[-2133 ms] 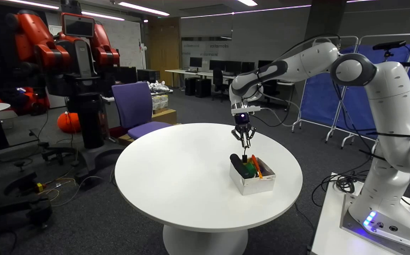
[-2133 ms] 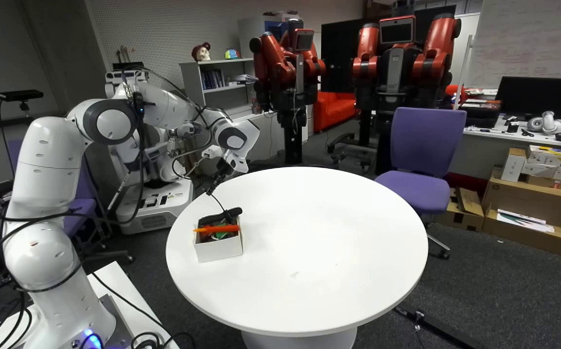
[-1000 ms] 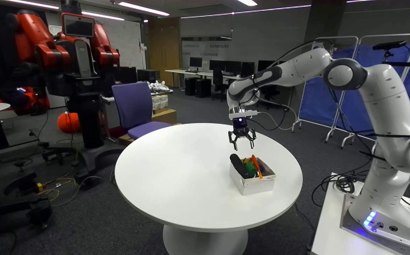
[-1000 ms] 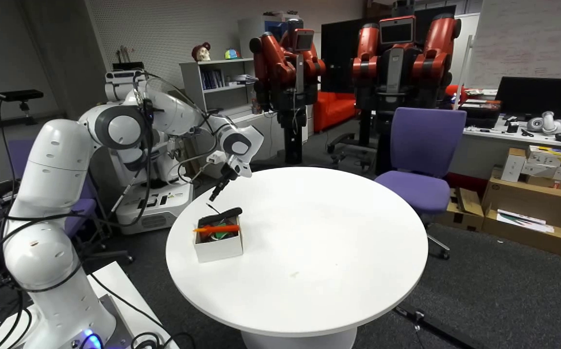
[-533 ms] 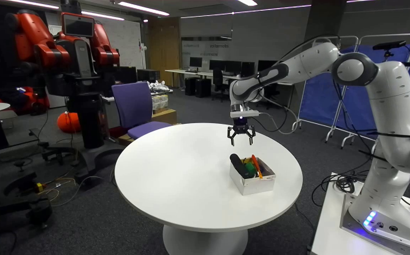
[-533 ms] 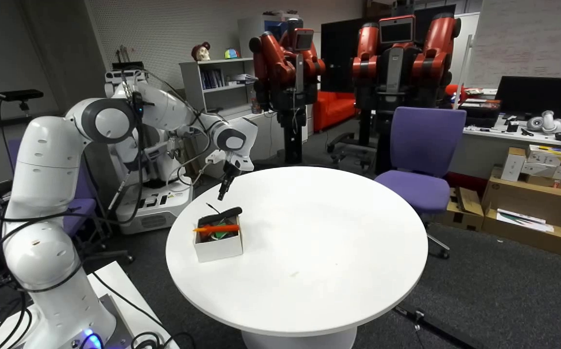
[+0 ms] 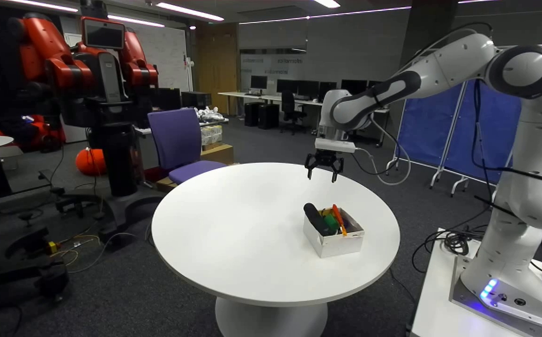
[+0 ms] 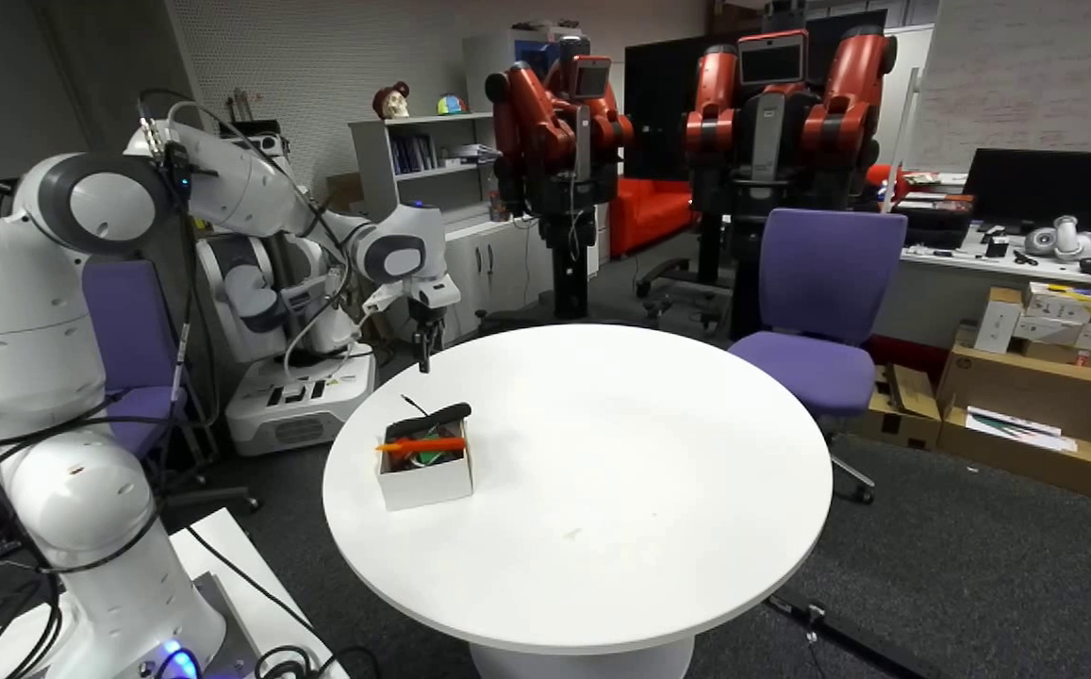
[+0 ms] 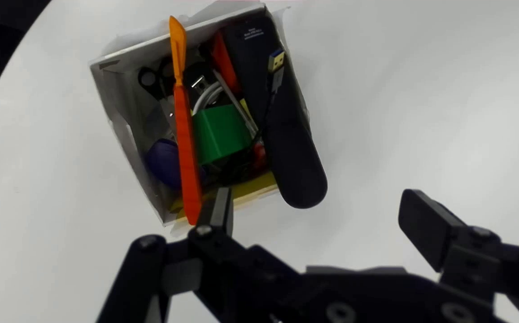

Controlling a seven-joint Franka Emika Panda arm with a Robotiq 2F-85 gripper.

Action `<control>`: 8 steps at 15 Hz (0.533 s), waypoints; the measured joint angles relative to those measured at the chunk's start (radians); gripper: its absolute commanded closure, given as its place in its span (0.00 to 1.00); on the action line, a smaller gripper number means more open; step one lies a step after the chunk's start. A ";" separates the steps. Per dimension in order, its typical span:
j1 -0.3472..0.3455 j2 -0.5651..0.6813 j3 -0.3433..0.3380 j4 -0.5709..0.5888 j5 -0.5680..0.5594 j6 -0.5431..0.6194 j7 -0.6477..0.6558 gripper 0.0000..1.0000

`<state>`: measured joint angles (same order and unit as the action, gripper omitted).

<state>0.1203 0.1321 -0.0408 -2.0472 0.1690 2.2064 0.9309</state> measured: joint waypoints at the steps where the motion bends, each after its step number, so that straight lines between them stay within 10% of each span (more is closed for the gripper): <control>1: 0.000 -0.028 0.005 -0.028 -0.012 0.035 0.035 0.00; 8: -0.002 -0.108 0.022 -0.123 -0.084 0.144 0.162 0.00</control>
<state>0.1183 0.0241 -0.0191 -2.1700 0.0846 2.3501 1.0926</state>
